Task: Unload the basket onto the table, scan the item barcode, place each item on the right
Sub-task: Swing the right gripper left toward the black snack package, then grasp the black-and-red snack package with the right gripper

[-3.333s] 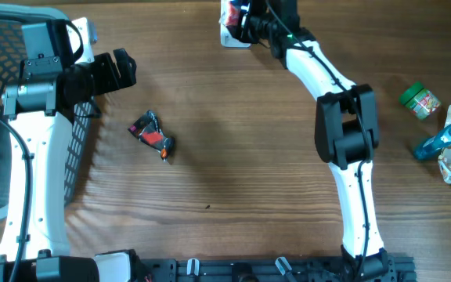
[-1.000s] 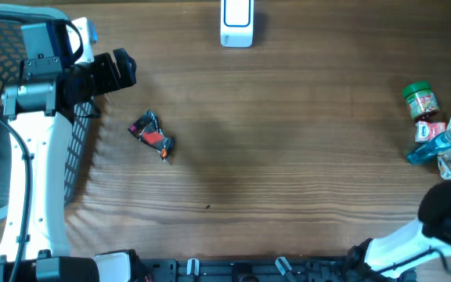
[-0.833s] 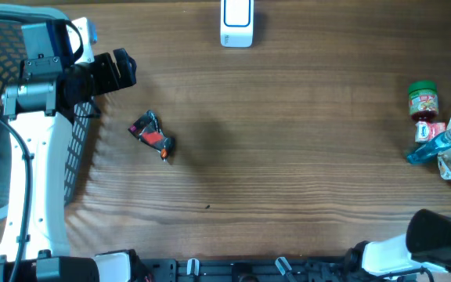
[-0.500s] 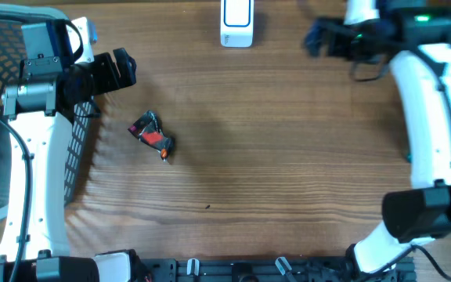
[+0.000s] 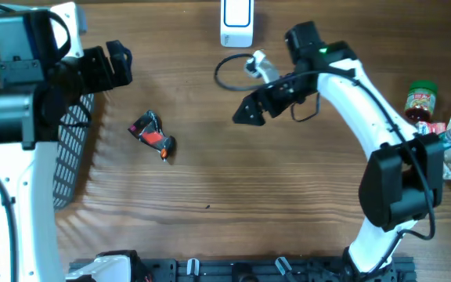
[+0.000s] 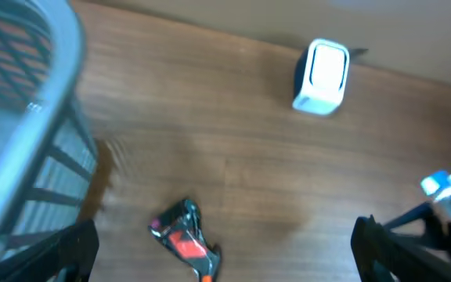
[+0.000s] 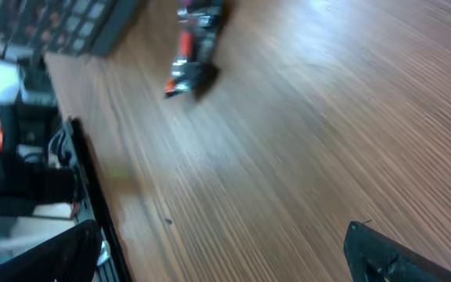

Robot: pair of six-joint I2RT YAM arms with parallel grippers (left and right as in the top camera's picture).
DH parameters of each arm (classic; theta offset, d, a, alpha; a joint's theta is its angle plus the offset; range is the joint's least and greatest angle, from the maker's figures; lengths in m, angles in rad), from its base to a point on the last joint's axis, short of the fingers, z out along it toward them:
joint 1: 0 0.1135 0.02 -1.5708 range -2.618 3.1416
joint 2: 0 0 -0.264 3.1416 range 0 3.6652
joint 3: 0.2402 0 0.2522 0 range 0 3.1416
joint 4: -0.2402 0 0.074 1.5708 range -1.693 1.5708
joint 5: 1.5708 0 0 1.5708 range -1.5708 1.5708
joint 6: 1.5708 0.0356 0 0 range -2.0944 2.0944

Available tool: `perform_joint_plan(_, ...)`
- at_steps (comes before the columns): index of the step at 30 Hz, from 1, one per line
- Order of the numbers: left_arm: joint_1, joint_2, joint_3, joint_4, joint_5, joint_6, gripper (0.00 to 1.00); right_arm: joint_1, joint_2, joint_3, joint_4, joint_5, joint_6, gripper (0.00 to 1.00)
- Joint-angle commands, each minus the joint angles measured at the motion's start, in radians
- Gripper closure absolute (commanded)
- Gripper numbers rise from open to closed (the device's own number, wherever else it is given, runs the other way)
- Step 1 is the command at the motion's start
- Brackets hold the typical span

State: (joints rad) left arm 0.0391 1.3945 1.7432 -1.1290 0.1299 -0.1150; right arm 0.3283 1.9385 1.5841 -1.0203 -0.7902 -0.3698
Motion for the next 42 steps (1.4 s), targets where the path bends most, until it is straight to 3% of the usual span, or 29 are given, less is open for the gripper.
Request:
perform_joint_plan(1,-0.003,-0.007,0.15,-0.067,-0.054,-0.05,0.0,0.146,0.002,0.004,0.084,-0.041,-0.046,0.0)
perform_joint_plan(4,-0.003,-0.007,0.264,-0.144,-0.122,-0.05,0.0,0.255,0.01,0.004,0.188,0.029,0.008,0.0)
perform_joint_plan(8,-0.003,-0.011,0.29,-0.216,-0.14,-0.049,0.0,0.338,0.074,0.004,0.314,0.087,0.076,0.0)
perform_joint_plan(15,-0.003,-0.011,0.29,-0.219,-0.139,-0.05,0.0,0.371,0.22,0.005,0.558,0.087,0.225,0.0)
perform_joint_plan(23,-0.003,-0.011,0.29,-0.219,-0.139,-0.05,0.0,0.428,0.281,0.005,0.745,0.146,0.297,0.0)
perform_joint_plan(31,-0.003,-0.011,0.29,-0.223,-0.139,-0.05,0.0,0.471,0.365,0.005,0.773,0.218,0.32,0.01)
perform_joint_plan(38,-0.003,-0.011,0.29,-0.227,-0.139,-0.05,0.0,0.471,0.365,0.007,0.775,0.229,0.321,0.2)
perform_joint_plan(42,-0.003,-0.011,0.29,-0.228,-0.139,-0.05,0.0,0.471,0.366,0.007,0.81,0.255,0.322,0.16)
